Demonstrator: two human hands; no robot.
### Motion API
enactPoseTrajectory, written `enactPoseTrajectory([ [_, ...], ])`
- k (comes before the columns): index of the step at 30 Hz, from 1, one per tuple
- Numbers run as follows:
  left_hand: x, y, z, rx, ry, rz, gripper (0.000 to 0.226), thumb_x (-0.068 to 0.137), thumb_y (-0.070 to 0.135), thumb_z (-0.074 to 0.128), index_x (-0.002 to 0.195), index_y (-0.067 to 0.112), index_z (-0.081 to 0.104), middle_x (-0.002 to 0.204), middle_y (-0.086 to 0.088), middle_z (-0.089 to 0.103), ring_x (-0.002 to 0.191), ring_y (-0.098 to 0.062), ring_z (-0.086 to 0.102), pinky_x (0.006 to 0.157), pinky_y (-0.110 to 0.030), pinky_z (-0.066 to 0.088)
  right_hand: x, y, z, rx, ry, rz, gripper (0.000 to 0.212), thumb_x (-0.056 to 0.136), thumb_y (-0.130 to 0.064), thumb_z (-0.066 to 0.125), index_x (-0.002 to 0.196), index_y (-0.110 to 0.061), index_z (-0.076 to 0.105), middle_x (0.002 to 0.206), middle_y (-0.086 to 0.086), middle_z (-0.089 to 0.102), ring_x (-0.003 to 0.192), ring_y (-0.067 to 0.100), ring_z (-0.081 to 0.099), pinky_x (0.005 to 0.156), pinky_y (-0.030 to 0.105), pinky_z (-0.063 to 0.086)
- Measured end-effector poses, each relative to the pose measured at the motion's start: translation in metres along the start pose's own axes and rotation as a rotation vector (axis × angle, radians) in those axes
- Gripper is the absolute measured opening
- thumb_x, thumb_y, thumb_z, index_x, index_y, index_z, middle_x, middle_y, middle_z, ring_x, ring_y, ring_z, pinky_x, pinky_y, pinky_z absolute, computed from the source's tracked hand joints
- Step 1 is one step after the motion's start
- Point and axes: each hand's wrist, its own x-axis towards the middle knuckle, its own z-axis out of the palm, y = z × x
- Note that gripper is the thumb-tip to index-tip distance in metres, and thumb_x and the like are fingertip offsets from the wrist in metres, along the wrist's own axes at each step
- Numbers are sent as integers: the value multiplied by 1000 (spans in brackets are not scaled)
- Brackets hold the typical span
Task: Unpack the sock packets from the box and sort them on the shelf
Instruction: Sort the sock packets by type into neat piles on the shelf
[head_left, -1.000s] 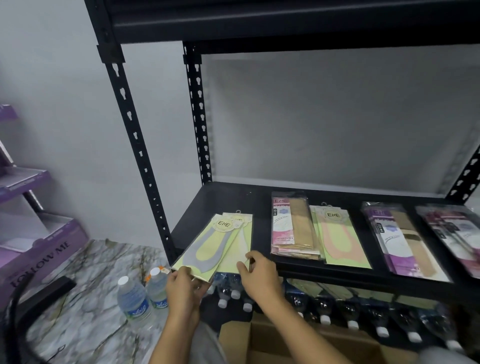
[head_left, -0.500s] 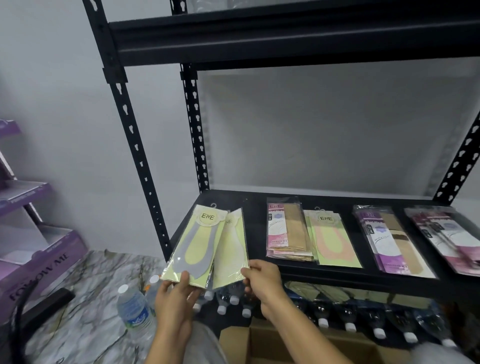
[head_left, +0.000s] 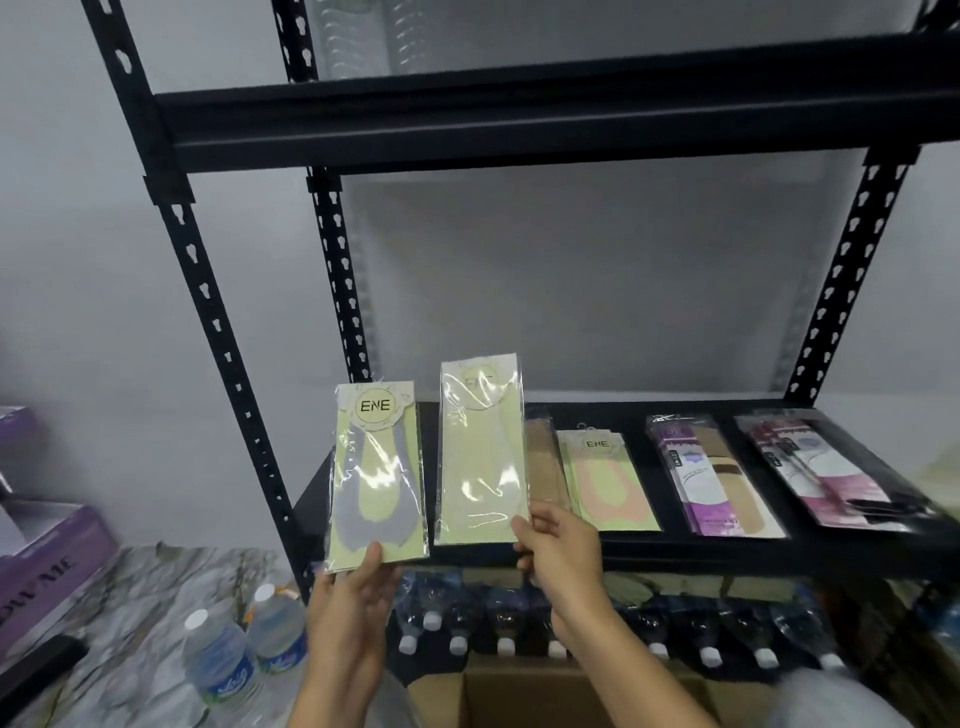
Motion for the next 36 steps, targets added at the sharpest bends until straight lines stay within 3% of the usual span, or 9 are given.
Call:
enactPoseTrajectory([
  [5, -12, -16, 21, 28, -83, -54, 44, 89, 2, 63, 130, -4, 47, 113, -22, 65, 104, -31, 66, 98, -42, 49, -1, -9, -35, 30, 68, -47, 22, 88, -6, 65, 99, -24, 61, 93, 0, 66, 75, 16, 63, 58, 24, 53],
  [8, -20, -26, 38, 50, -101, -38, 42, 89, -1, 63, 127, 10, 50, 107, -21, 66, 99, -30, 66, 98, -46, 49, 0, -12, -54, 34, 97, -51, 23, 88, -5, 65, 108, -16, 64, 94, 6, 67, 72, 16, 61, 56, 24, 51],
  [14, -26, -37, 62, 13, -117, -79, 87, 86, -6, 64, 154, 20, 15, 93, -19, 61, 92, -28, 68, 87, -43, 52, 2, -12, -85, 69, 162, -60, 22, 87, -5, 66, 101, -22, 62, 97, 6, 67, 72, 16, 62, 58, 25, 52],
  [16, -28, -39, 68, 19, -146, -76, 74, 86, -6, 64, 146, 20, 30, 92, -19, 61, 89, -26, 70, 88, -43, 52, 4, -11, -95, 68, 186, -61, 23, 87, -5, 66, 103, -21, 62, 97, 5, 67, 74, 16, 62, 57, 23, 51],
  [19, -30, -45, 77, 62, -184, -64, 37, 85, -5, 65, 105, 23, 50, 92, -19, 66, 82, -23, 74, 87, -44, 54, 6, -11, -110, 43, 228, -63, 21, 87, -7, 66, 103, -21, 63, 94, 1, 69, 72, 15, 63, 54, 22, 50],
  [22, -30, -53, 84, 51, -226, -71, 54, 86, -5, 65, 127, 22, 44, 80, -11, 72, 82, -23, 74, 81, -39, 59, 8, -11, -125, 36, 271, -55, 20, 87, -6, 66, 94, -24, 65, 89, -2, 70, 71, 15, 63, 54, 24, 50],
  [25, -30, -62, 92, 79, -286, -66, 37, 86, -3, 65, 118, 9, 51, 80, -10, 74, 80, -23, 74, 87, -43, 58, 9, -10, -138, 22, 294, -47, 20, 87, -6, 66, 105, -16, 67, 92, 1, 70, 71, 15, 62, 54, 24, 49],
  [30, -31, -69, 105, 73, -316, -96, 28, 87, -4, 63, 102, 18, 54, 75, -10, 72, 77, -23, 73, 82, -41, 56, 15, -9, -153, -12, 315, -39, 30, 88, -8, 66, 118, -7, 64, 100, 7, 70, 70, 13, 62, 54, 21, 47],
  [36, -23, -77, 111, 75, -306, -101, 41, 86, -5, 64, 115, 16, 46, 77, -10, 69, 79, -22, 71, 84, -43, 56, 32, -6, -162, -40, 342, -3, 35, 89, -8, 65, 123, -8, 60, 101, 6, 68, 75, 14, 62, 56, 24, 48],
])
